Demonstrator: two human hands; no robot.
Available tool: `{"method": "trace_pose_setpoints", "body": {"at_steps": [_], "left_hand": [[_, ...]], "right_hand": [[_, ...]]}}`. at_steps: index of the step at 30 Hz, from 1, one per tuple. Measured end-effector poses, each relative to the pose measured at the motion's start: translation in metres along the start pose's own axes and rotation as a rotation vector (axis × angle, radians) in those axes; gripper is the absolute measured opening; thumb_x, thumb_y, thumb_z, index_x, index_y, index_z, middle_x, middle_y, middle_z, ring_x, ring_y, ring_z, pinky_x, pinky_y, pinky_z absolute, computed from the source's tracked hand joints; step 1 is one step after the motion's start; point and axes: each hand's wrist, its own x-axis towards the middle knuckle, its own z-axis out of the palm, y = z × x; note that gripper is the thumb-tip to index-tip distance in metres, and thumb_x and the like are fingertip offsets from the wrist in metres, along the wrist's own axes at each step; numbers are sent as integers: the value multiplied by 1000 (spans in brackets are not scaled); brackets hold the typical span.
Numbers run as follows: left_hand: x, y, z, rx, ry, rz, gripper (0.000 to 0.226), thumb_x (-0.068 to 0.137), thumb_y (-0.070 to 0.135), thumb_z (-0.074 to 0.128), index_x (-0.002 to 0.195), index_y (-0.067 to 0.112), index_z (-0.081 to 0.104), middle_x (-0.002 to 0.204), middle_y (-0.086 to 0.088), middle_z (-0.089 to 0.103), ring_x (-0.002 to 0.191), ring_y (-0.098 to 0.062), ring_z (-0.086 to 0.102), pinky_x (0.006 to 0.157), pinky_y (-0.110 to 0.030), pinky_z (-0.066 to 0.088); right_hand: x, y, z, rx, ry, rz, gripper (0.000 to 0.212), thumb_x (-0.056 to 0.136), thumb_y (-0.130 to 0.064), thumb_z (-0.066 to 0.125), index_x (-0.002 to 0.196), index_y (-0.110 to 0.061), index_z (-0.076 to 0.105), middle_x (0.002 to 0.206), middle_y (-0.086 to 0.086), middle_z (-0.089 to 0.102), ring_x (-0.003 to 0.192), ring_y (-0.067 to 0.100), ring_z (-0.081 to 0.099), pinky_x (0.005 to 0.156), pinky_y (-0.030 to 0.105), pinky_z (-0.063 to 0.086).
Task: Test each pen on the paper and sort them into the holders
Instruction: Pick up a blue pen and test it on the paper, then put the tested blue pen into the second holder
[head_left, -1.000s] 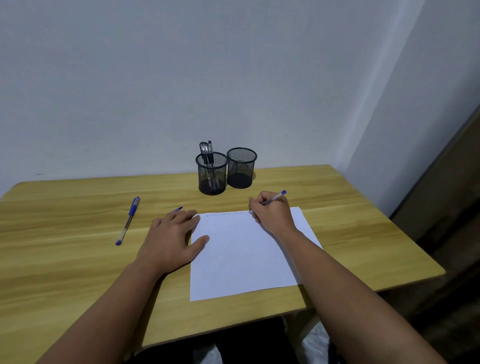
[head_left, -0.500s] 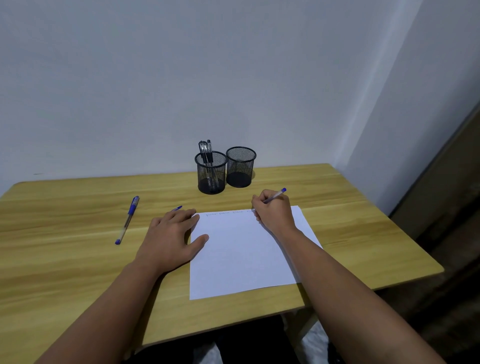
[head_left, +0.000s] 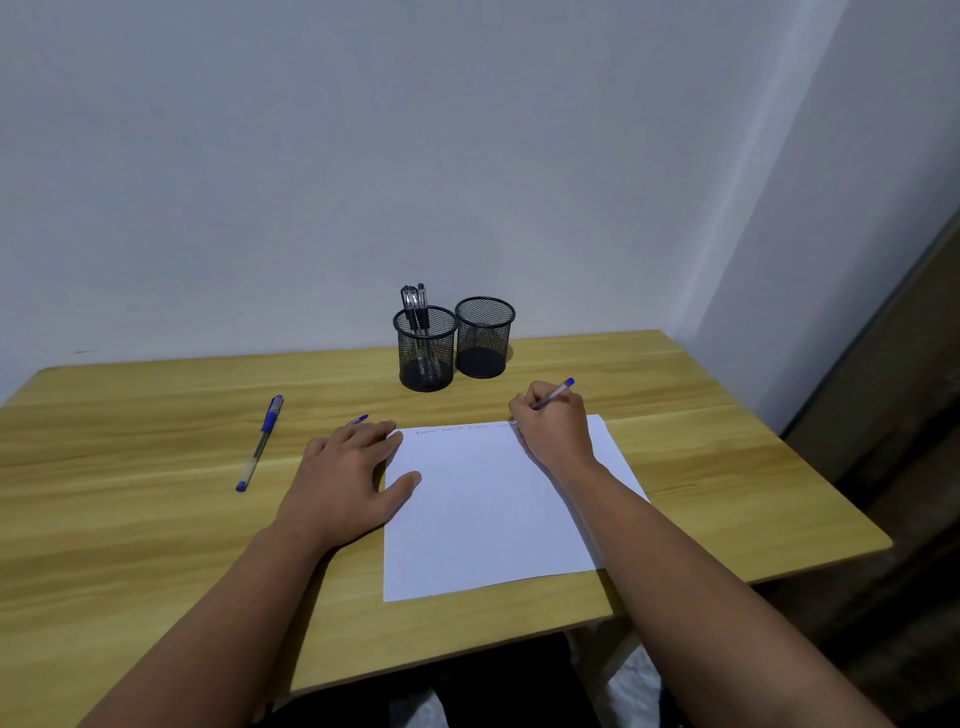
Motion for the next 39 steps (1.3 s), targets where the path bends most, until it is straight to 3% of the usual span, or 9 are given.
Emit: {"method": "trace_pose_setpoints", "body": {"at_steps": [4,10,14,18,23,28,30,34,39], "left_hand": [[1,-1,1,8,-5,-3,75,83,76,34,139,32,58,151,15,48,141,-14,37,106,-44,33],[0,0,0,10,-5,-3,77,83,76,33,140,31,57,152,15,47,142,-14,37,107,-43,32],[0,1,1,7,-12,-1,76,84,75,34,140,30,57,152,14,48,142,-14,36,107,-45,33],[-3,4,-1,7,-19,2,76,84,73,32,141,29,57,153,12,46,144,-15,35,106,-45,34],[3,4,-8,54,-84,28,69,85,73,34,135,30,56,155,12,44,142,-20,41,101,-44,39],[18,-11,-22,143,87,45,51,93,55,45,128,25,66,130,4,65,115,-24,57,89,-42,49],[25,-17,-28,190,120,-53,40,95,43,52,124,22,69,121,0,67,108,-28,59,89,-46,48],[32,-26,-31,249,7,-217,29,97,39,50,109,25,72,116,1,63,105,-27,57,89,-41,45],[36,-35,-26,141,55,-247,25,98,35,55,109,23,75,111,2,64,102,-24,57,68,-33,42]], "right_hand": [[0,0,-2,-48,28,-23,44,90,-5,63,59,-16,34,51,-8,29,54,22,32,52,29,27],[-2,-4,-3,-85,77,-26,46,93,-4,62,60,-16,32,54,-4,30,53,18,28,48,27,26],[2,-9,-9,61,157,120,37,90,-1,59,62,-11,37,55,3,32,46,14,37,48,27,28],[12,-22,-23,267,86,317,46,99,-15,72,62,-13,46,48,6,51,37,17,45,35,18,34],[15,-51,-36,304,138,167,51,97,-27,79,63,-15,43,51,5,37,35,9,32,39,20,29],[8,-81,-41,369,-39,234,31,104,-41,66,90,-15,79,74,1,77,49,8,60,44,19,46],[7,-88,-40,396,-75,251,27,107,-30,60,93,-16,78,77,4,78,49,9,60,45,20,47],[5,-86,-32,342,-112,190,14,99,-23,73,88,-15,72,74,5,72,50,10,57,46,20,44],[-2,-77,-18,395,-292,206,13,101,-18,70,102,-11,81,91,6,82,58,10,65,49,22,51]]}}
